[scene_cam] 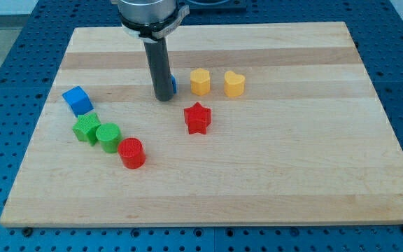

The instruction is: Put the red star vertically below the yellow heart

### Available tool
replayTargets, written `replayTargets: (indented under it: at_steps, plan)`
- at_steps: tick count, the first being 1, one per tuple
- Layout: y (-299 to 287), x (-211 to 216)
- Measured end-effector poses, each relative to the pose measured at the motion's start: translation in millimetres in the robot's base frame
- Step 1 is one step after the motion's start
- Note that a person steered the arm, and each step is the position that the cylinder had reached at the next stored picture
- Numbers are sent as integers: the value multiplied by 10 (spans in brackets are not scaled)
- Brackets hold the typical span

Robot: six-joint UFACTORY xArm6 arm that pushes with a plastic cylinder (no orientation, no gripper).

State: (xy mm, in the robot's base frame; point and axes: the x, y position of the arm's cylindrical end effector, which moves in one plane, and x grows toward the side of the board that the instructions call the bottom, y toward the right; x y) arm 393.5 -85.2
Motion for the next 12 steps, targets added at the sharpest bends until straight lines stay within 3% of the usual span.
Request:
replayTargets:
  at_steps: [2, 4, 7, 12]
  plan:
    - [11, 88]
    - [610, 616]
    - [1246, 653]
    - [686, 670]
